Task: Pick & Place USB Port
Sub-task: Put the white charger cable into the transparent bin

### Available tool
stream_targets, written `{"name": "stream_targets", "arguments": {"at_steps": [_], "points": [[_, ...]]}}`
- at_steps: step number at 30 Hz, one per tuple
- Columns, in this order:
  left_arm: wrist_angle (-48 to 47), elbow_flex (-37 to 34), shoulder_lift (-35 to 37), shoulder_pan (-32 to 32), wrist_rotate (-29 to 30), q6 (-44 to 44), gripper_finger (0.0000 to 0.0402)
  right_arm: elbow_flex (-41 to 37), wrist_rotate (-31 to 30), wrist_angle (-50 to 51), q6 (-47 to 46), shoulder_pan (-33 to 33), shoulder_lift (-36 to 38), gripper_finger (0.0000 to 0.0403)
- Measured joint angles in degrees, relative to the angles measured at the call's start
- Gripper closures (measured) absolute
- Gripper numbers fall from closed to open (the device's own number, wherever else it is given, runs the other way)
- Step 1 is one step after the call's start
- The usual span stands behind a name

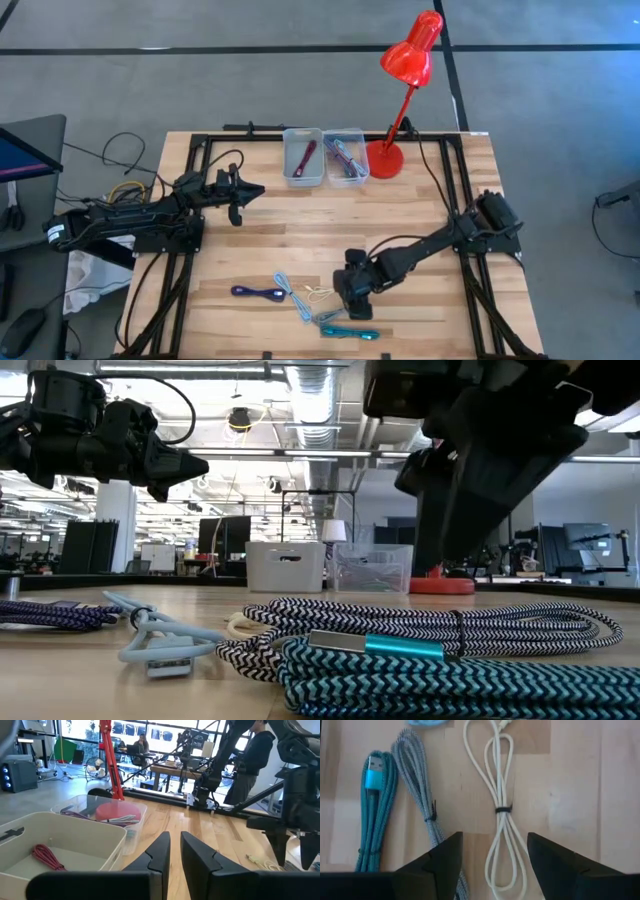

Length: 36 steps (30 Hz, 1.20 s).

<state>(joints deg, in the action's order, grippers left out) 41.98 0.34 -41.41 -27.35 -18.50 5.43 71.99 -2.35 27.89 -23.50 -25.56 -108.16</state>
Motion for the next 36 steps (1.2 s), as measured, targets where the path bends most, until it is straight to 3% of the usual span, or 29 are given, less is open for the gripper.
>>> {"name": "stream_targets", "arguments": {"at_steps": [9,21,27,36], "points": [[0.0,0.0,0.0,0.0,0.0,0.0,0.0357,0.0,-3.6,-0.3,-0.6,0.2,0.0,0.0188],[0.0,0.0,0.0,0.0,0.0,1.1,0.0357,0.0,-3.5,-0.2,-0.6,0.6,-0.1,0.0189],[0.0,0.0,0.0,0.0,0.0,1.1,0.0357,0.0,-1.4,-1.9,-0.5,0.9,-4.4,0.019],[-0.2,0.0,0.0,0.0,0.0,1.1,0.0357,0.0,-1.2,-2.1,0.0,0.8,-5.6,0.022]]}}
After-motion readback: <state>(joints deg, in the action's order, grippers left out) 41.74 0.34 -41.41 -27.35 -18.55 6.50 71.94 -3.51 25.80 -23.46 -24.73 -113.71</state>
